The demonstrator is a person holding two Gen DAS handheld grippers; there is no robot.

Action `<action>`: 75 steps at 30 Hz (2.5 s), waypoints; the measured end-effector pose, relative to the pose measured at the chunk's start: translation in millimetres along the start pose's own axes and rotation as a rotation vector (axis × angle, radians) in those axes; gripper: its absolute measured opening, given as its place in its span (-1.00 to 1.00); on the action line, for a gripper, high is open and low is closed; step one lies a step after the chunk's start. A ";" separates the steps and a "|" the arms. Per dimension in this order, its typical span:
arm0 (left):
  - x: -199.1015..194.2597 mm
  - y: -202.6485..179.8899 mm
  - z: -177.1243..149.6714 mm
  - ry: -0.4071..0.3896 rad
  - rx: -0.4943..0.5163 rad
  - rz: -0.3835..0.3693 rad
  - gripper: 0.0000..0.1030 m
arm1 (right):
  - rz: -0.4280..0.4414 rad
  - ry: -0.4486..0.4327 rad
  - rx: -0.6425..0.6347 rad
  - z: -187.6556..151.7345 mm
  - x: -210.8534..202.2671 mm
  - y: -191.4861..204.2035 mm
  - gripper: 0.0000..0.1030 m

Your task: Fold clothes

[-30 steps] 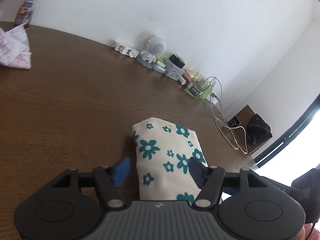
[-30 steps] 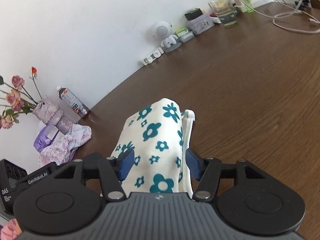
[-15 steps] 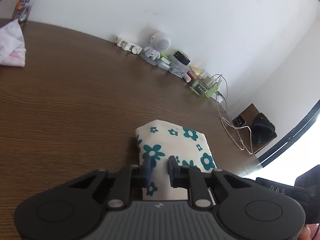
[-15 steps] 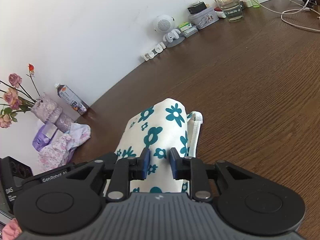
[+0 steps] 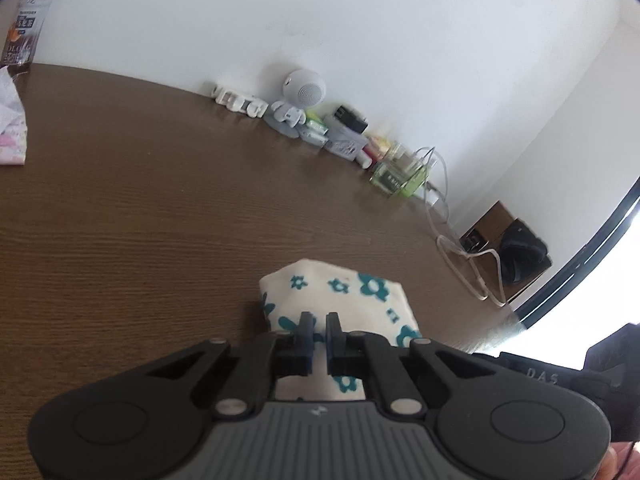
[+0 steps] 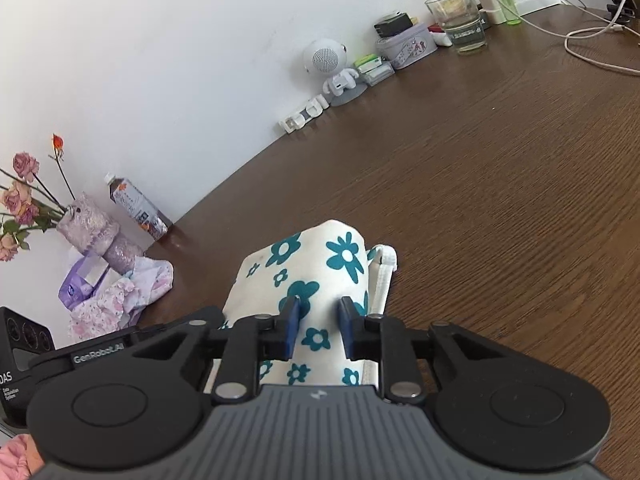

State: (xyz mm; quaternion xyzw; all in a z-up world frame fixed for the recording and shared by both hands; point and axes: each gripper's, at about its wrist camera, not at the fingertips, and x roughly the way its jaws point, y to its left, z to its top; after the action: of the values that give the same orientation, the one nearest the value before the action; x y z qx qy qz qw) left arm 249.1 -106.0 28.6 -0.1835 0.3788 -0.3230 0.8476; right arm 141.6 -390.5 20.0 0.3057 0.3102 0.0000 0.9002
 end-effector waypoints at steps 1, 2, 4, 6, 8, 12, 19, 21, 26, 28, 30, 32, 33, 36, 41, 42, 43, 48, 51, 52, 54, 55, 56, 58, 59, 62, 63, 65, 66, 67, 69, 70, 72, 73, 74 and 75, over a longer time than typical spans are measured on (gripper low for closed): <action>-0.9 0.9 2.7 -0.004 -0.015 0.004 -0.50 | -0.002 -0.005 0.002 0.7 0.7 -0.8 -0.24; 0.7 1.6 6.5 -0.001 -0.018 0.020 -0.03 | -0.005 -0.009 0.004 1.4 1.3 -1.6 -0.04; 6.4 1.9 13.7 0.003 -0.009 0.059 0.05 | -0.012 -0.013 0.008 4.8 4.0 -3.0 -0.04; 15.4 2.7 18.2 0.018 -0.001 0.071 -0.03 | -0.020 -0.013 0.011 10.1 7.7 -4.1 -0.12; 25.9 5.5 18.7 0.062 -0.013 0.033 -0.53 | -0.016 0.004 0.011 13.7 13.2 -4.7 -0.41; 27.0 3.7 14.6 0.059 0.005 0.028 -0.53 | -0.018 0.018 0.014 8.3 18.3 -8.4 -0.66; 22.9 2.0 27.7 0.020 -0.049 0.052 -0.11 | -0.017 -0.017 0.061 15.9 15.4 -13.1 -0.24; 33.0 4.9 29.0 0.037 -0.067 0.050 -0.13 | -0.013 -0.011 0.074 21.4 22.5 -12.3 -0.24; 44.0 9.0 25.8 0.046 -0.086 0.035 -0.68 | -0.041 0.027 0.056 22.4 44.1 -5.5 -0.60; 37.9 8.9 27.6 0.022 -0.098 0.032 -0.73 | -0.054 0.016 0.039 20.3 43.5 -2.8 -0.58; 31.4 9.6 30.4 -0.005 -0.114 0.034 -0.55 | -0.035 0.002 0.048 21.1 37.4 -0.6 -0.49; 27.0 9.5 31.7 -0.015 -0.117 0.041 -0.06 | -0.023 -0.034 0.028 21.7 26.2 5.7 -0.45; 25.2 8.9 31.4 -0.015 -0.112 0.048 -0.09 | -0.023 -0.055 0.001 20.3 17.8 12.6 -0.45; 17.2 1.0 29.1 -0.008 -0.054 0.011 -0.50 | 0.012 -0.045 -0.143 8.8 -1.1 39.7 -0.46; 11.5 -20.6 18.0 0.008 0.071 -0.063 -0.79 | -0.033 0.062 -0.237 -9.6 11.4 48.4 -0.61; 16.6 -22.7 14.5 0.029 0.082 -0.054 -0.79 | -0.048 0.082 -0.243 -12.5 16.6 47.2 -0.61; 21.8 -24.8 11.0 0.049 0.093 -0.045 -0.79 | -0.040 0.083 -0.243 -14.0 16.5 46.4 -0.61; 24.4 -33.6 2.9 0.051 0.138 -0.019 -0.82 | -0.003 0.046 -0.298 -24.5 -6.5 57.7 -0.58; 29.4 -34.6 -3.0 0.070 0.152 -0.014 -0.82 | -0.038 0.091 -0.344 -34.9 4.5 59.2 -0.60; 28.9 -33.9 -3.6 0.073 0.148 -0.010 -0.83 | -0.049 0.106 -0.358 -38.2 7.9 59.8 -0.60; 23.3 -34.5 -3.3 0.069 0.149 -0.011 -0.83 | -0.038 0.083 -0.343 -36.0 -2.4 64.1 -0.60; 17.8 -36.4 -2.0 0.056 0.155 -0.021 -0.82 | -0.025 0.075 -0.357 -36.8 -7.7 67.0 -0.60; 13.2 -37.9 -0.9 0.045 0.159 -0.034 -0.82 | -0.013 0.067 -0.370 -37.7 -13.0 69.9 -0.59; 14.3 -40.3 -2.8 0.052 0.176 -0.034 -0.81 | -0.015 0.080 -0.402 -40.8 -14.9 74.6 -0.59; 20.9 -40.5 -5.5 0.076 0.184 -0.019 -0.82 | -0.036 0.098 -0.411 -43.8 -9.2 73.6 -0.59; 29.3 -38.1 -9.6 0.099 0.175 0.005 -0.85 | -0.051 0.089 -0.410 -47.9 -12.7 74.2 -0.59; 22.6 -40.6 -8.4 0.090 0.179 -0.012 -0.84 | -0.048 0.076 -0.406 -48.6 -17.3 75.0 -0.58; 9.9 -45.3 -7.0 0.073 0.186 -0.050 -0.81 | -0.020 0.041 -0.425 -52.6 -33.0 76.7 -0.58; 6.5 -47.4 -8.4 0.075 0.196 -0.061 -0.81 | -0.018 0.042 -0.429 -55.0 -36.4 76.5 -0.58; 7.0 -48.3 -10.3 0.082 0.204 -0.060 -0.79 | -0.022 0.059 -0.437 -58.1 -35.3 75.7 -0.58; 18.6 -45.5 -15.8 0.117 0.201 -0.030 -0.79 | -0.047 0.091 -0.445 -64.1 -25.3 71.4 -0.60; 23.3 -43.2 -18.4 0.132 0.191 -0.021 -0.83 | -0.049 0.094 -0.433 -64.4 -23.1 69.1 -0.60; 14.4 -45.7 -16.8 0.121 0.190 -0.026 -0.86 | -0.028 0.070 -0.401 -60.9 -33.9 70.1 -0.59; 6.8 -48.5 -16.5 0.106 0.206 -0.044 -0.81 | -0.015 0.048 -0.406 -61.2 -42.0 71.7 -0.59; -0.7 -51.3 -16.2 0.091 0.222 -0.062 -0.77 | -0.014 0.041 -0.412 -60.9 -45.2 71.2 -0.59; -2.1 -51.7 -18.4 0.094 0.234 -0.061 -0.75 | -0.013 0.035 -0.418 -60.7 -48.2 70.7 -0.58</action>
State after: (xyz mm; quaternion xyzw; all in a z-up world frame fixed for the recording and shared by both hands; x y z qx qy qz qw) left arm 212.9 -143.2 46.5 -0.0797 0.3722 -0.3988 0.8343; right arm 82.2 -308.7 48.2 0.1104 0.3208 0.0639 0.9385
